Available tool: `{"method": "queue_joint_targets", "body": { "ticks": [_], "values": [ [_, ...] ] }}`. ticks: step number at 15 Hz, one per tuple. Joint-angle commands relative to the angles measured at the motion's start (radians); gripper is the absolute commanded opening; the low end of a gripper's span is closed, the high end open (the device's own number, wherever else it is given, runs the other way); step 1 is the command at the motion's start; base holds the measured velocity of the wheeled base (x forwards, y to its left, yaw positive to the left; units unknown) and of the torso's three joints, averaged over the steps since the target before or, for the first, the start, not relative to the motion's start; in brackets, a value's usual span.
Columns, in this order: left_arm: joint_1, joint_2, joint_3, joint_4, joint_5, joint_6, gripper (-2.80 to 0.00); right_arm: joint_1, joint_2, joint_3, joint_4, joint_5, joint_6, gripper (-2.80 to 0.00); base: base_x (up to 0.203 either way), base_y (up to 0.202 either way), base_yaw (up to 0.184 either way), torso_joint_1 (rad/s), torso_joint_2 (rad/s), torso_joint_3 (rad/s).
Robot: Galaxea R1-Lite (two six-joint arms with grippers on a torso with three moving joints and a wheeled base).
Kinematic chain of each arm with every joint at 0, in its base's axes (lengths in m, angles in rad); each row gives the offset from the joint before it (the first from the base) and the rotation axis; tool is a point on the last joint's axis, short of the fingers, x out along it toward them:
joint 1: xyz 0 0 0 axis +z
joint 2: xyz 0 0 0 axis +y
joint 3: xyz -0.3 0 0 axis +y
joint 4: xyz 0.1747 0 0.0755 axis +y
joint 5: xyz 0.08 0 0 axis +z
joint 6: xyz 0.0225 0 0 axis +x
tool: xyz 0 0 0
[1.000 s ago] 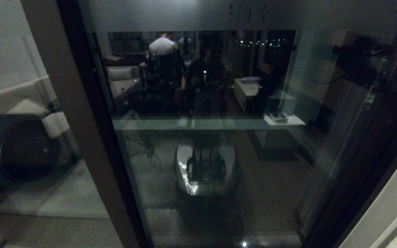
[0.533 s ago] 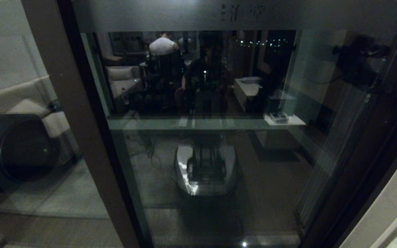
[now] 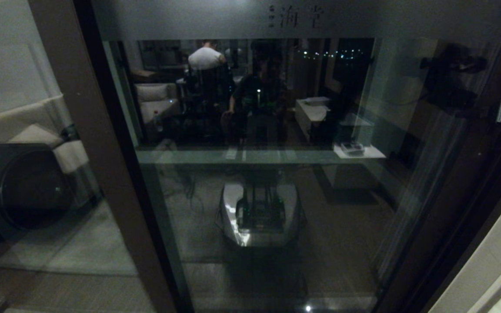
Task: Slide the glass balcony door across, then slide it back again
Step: Open the slid door
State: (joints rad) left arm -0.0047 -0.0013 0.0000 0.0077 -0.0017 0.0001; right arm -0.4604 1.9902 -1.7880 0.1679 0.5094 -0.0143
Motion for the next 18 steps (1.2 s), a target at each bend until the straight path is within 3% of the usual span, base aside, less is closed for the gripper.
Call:
{"method": "queue_joint_targets", "body": {
  "ticks": [1,18],
  "values": [
    [0.000,0.000,0.001,0.000,0.000,0.000,-2.80,0.010,-0.003,0.011,-0.001,0.000,0.000,0.00,0.000,0.000,0.000,0.000,0.00,0.000],
    [0.000,0.000,0.000,0.000,0.000,0.000,-2.80,0.057,-0.042,0.064,-0.001,0.000,-0.001,0.00,0.000,0.000,0.000,0.000,0.00,0.000]
  ]
}}
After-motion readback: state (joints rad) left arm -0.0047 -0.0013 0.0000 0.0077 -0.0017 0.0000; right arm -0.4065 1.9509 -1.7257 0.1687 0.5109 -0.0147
